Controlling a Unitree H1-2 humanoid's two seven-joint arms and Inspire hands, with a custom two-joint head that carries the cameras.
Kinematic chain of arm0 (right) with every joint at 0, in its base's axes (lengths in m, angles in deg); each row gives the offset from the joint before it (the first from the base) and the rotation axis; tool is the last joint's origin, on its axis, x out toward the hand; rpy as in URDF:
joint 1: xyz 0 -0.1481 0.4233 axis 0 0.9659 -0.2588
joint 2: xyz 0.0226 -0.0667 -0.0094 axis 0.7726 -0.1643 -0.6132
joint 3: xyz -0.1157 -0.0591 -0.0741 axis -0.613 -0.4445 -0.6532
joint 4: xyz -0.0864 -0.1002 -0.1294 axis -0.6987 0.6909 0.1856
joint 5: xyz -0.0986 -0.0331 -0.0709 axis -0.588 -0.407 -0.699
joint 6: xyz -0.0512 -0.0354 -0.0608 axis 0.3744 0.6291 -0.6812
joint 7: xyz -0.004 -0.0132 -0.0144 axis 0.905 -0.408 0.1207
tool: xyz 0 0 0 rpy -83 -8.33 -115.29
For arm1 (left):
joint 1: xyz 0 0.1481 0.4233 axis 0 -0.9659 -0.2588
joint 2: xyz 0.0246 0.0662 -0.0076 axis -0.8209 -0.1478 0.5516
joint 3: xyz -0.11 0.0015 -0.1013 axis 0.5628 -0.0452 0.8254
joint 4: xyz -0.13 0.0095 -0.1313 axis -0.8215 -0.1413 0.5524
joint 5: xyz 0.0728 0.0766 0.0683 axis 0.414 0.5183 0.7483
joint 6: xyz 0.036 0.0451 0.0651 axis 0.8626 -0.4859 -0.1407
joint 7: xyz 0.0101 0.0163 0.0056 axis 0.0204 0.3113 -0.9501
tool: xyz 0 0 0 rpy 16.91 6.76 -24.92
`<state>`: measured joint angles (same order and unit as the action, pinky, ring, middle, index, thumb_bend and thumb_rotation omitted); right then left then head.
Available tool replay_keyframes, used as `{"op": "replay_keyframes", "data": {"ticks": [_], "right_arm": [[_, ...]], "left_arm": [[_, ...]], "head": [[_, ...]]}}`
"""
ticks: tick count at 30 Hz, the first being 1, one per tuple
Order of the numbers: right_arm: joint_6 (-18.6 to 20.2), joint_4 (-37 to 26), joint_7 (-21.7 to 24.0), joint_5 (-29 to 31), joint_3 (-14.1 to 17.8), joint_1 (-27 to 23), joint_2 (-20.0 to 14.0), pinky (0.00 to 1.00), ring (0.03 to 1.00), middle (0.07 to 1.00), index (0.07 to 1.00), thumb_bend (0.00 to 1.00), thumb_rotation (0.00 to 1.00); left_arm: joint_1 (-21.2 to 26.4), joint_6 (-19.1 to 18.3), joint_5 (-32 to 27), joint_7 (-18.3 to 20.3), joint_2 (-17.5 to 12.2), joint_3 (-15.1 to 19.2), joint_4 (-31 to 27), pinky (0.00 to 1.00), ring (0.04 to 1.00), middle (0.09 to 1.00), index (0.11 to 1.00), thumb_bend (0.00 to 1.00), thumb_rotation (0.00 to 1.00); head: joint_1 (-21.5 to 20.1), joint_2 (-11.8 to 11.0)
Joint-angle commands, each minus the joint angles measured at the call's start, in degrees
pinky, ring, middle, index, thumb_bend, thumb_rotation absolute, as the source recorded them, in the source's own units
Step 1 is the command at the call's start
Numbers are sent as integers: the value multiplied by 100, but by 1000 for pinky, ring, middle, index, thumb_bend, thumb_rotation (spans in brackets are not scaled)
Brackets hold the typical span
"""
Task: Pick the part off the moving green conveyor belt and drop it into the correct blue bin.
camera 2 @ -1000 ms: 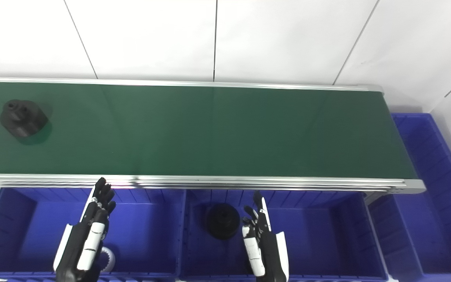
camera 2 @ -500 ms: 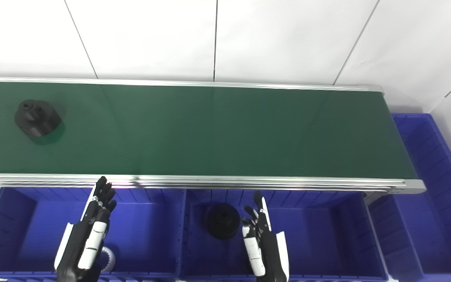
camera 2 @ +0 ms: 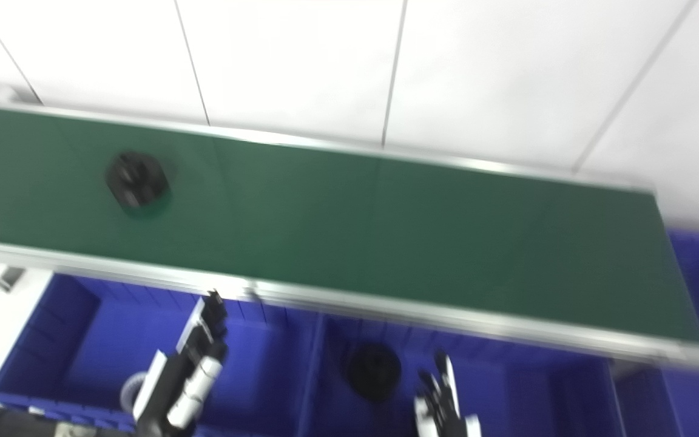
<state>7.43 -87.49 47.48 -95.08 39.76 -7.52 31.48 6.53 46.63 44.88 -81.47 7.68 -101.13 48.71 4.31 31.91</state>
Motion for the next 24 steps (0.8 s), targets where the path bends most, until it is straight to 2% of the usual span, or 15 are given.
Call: {"op": "replay_keyframes", "data": {"ticks": [1, 6, 17, 24], "right_arm": [[-466, 24, 68, 20, 28, -77, -28, 879, 920, 1000, 1000, 655, 1000], [-636, 204, 109, 95, 50, -140, -60, 895, 932, 1000, 1000, 610, 1000], [-580, 171, 99, -12, 53, -97, 79, 879, 917, 1000, 1000, 599, 1000], [-647, 276, 114, 21, 33, -102, 129, 891, 927, 1000, 1000, 601, 1000]], "left_arm": [[41, 245, 31, -36, 86, -49, -75, 1000, 1000, 1000, 1000, 658, 685], [38, 271, -19, -24, 143, -40, -30, 975, 1000, 1000, 997, 645, 665], [49, 335, -69, 23, 52, 14, -6, 1000, 1000, 1000, 1000, 675, 658], [68, 458, -52, 12, -1, 49, 152, 990, 1000, 1000, 1000, 667, 670]], "head": [[9, -29], [-78, -86], [-303, -127], [-493, -403]]}}
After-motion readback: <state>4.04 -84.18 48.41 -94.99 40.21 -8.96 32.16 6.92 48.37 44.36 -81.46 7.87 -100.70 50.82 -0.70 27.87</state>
